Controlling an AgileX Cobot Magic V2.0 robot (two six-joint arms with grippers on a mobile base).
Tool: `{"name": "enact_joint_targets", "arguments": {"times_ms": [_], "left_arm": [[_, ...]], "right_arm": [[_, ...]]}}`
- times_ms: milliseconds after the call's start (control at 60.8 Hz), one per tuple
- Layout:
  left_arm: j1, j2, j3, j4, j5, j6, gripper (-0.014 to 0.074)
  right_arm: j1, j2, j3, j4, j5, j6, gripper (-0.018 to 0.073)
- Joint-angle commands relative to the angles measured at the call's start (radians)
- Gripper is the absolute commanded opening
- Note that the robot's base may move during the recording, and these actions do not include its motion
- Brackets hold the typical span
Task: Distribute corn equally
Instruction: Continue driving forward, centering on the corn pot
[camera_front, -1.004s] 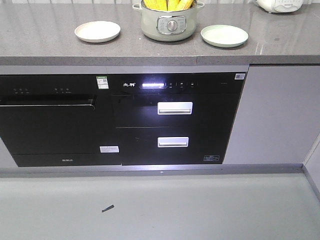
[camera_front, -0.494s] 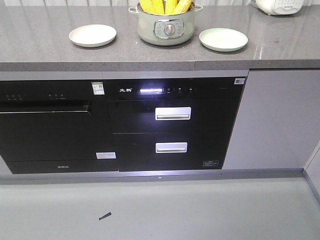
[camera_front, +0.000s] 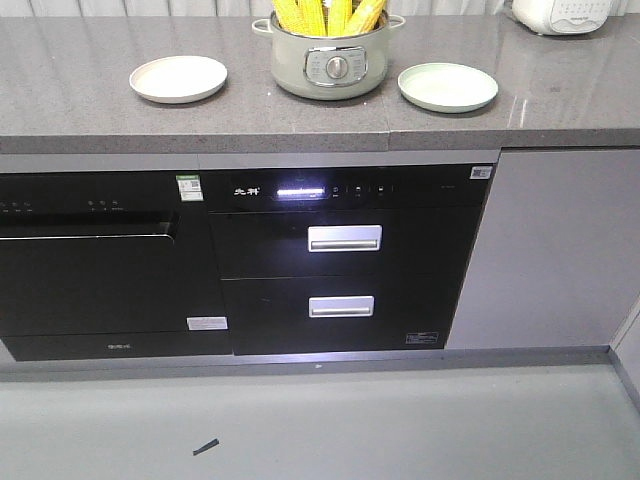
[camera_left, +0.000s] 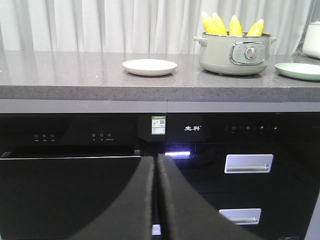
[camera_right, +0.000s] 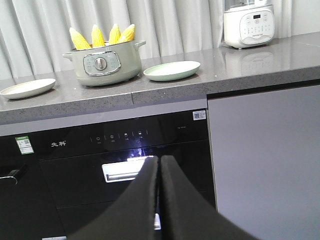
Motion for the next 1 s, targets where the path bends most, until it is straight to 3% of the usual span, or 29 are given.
{"name": "enact_joint_targets", "arguments": {"times_ms": [0,987], "left_arm": [[-0.01,-0.013,-0.025,-0.008,-0.075,-0.007,-0.0006],[-0.01,-0.013,-0.025,-0.008,-0.075,-0.007,-0.0006]], "right_arm": [[-0.002,-0.003,0.018,-0.01,-0.073,-0.003,-0.0002],[-0.002,-0.003,0.018,-0.01,-0.073,-0.003,-0.0002]]}}
